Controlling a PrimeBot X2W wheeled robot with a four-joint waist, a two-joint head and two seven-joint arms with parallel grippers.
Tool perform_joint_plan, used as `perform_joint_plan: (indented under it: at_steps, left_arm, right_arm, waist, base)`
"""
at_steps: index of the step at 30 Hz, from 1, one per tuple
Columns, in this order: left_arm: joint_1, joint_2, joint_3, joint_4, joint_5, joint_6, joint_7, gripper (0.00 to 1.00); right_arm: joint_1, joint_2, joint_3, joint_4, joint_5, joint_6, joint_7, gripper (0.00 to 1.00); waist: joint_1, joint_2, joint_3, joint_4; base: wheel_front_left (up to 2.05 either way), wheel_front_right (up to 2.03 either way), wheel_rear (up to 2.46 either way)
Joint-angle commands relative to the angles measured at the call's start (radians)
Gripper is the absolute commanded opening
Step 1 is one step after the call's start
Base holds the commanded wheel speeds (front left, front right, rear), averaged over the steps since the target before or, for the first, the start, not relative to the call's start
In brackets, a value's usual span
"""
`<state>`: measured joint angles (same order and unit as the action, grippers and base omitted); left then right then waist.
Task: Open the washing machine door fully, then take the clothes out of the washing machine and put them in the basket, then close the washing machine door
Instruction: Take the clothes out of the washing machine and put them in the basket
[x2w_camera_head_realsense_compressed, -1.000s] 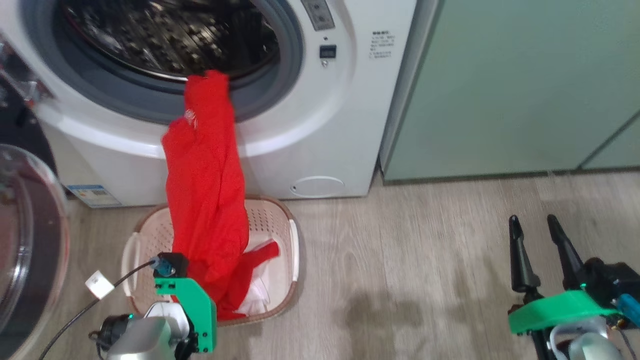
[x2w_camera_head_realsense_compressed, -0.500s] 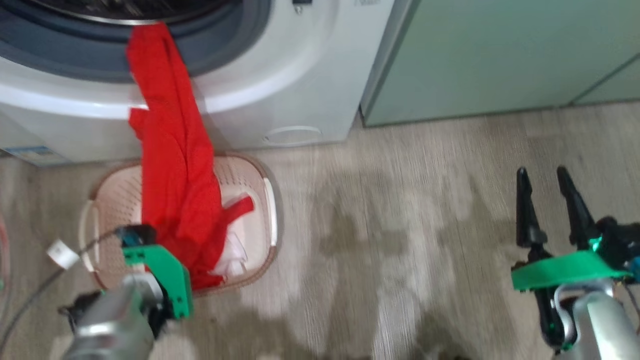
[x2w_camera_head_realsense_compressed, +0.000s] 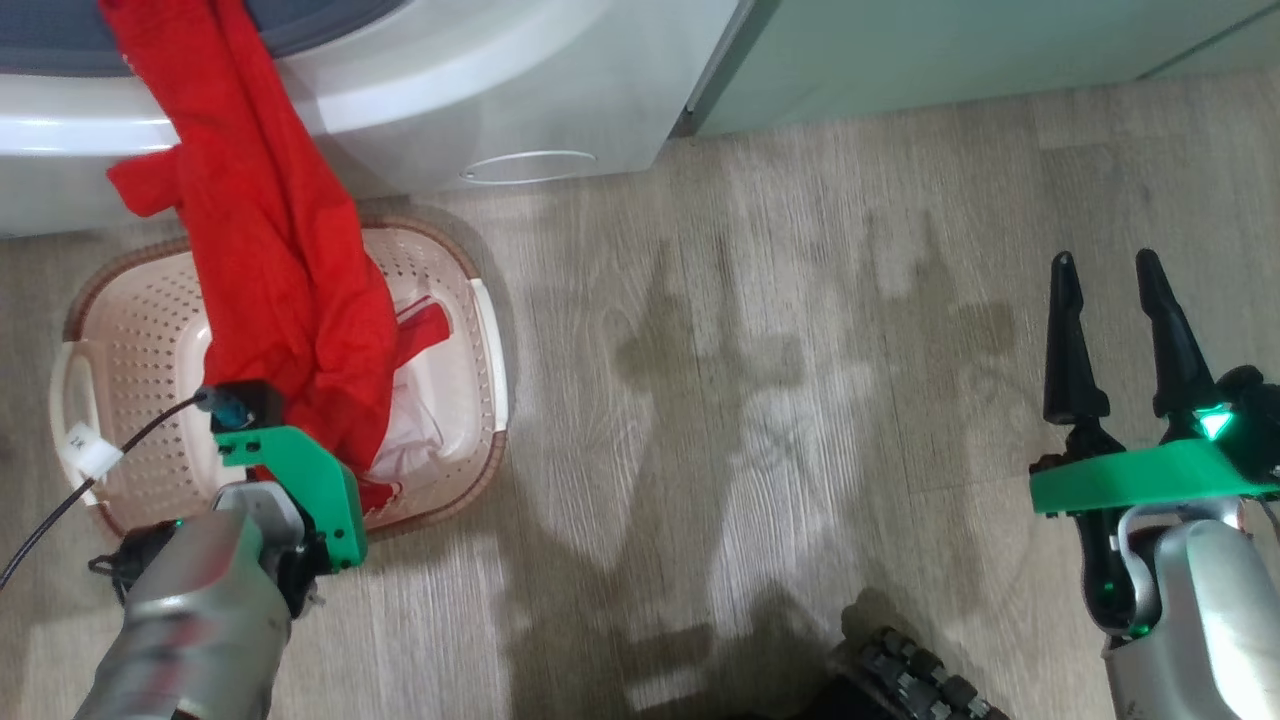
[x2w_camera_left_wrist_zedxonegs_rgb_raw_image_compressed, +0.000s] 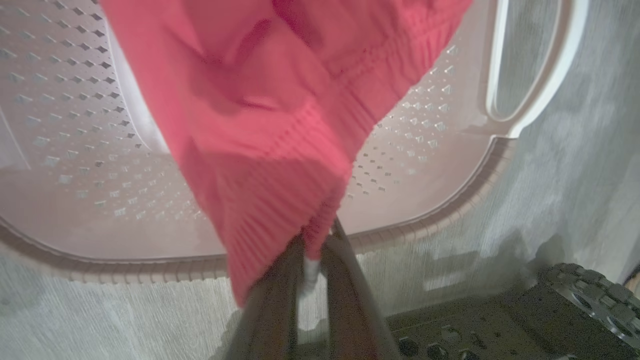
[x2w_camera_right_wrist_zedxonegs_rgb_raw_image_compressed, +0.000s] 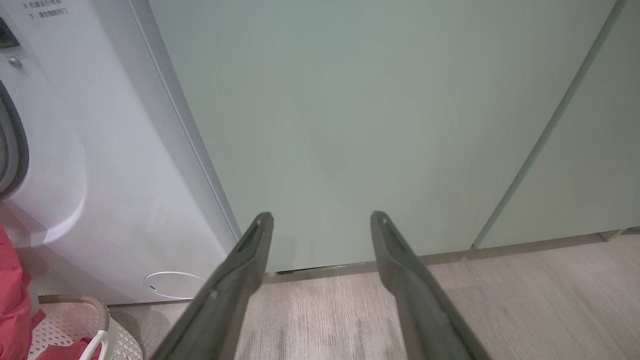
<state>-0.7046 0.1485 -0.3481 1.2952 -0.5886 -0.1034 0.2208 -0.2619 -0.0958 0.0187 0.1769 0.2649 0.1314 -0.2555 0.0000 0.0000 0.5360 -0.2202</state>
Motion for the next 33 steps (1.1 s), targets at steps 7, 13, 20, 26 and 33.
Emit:
perform_joint_plan:
  at_steps: [7,13,20,26,33]
  left_arm:
    - [0.011,0.021,-0.002,-0.005,0.011,0.008,-0.084,1.00]
    - [0.059,0.014,-0.016,-0.005,0.008,-0.008,-0.125,1.00]
    - [0.108,0.014,-0.025,-0.011,0.001,-0.022,-0.277,1.00]
    - [0.155,0.027,-0.031,-0.037,-0.004,-0.026,-0.447,1.00]
    - [0.253,0.086,0.053,-0.258,0.007,-0.014,-0.482,1.00]
  right_arm:
    - [0.007,-0.006,0.003,-0.020,-0.006,-0.001,-0.006,1.00]
    - [0.034,-0.007,-0.002,-0.003,-0.004,-0.001,-0.006,1.00]
    - [0.089,-0.010,0.015,0.019,0.002,-0.001,-0.006,1.00]
    - [0.145,-0.012,0.020,0.029,0.005,-0.001,-0.006,1.00]
    - [0.209,-0.013,0.019,0.035,0.007,-0.001,-0.006,1.00]
  waist:
    - [0.0000,0.0000,-0.030,0.002]
    - [0.0000,0.0000,-0.130,0.022]
    - [0.0000,0.0000,-0.266,0.040]
    - [0.0000,0.0000,-0.372,0.045]
    - [0.0000,0.0000,-0.463,0.056]
  base:
    - [0.00,0.00,0.00]
    - [0.00,0.00,0.00]
    - [0.00,0.00,0.00]
    - [0.00,0.00,0.00]
    - [0.00,0.00,0.00]
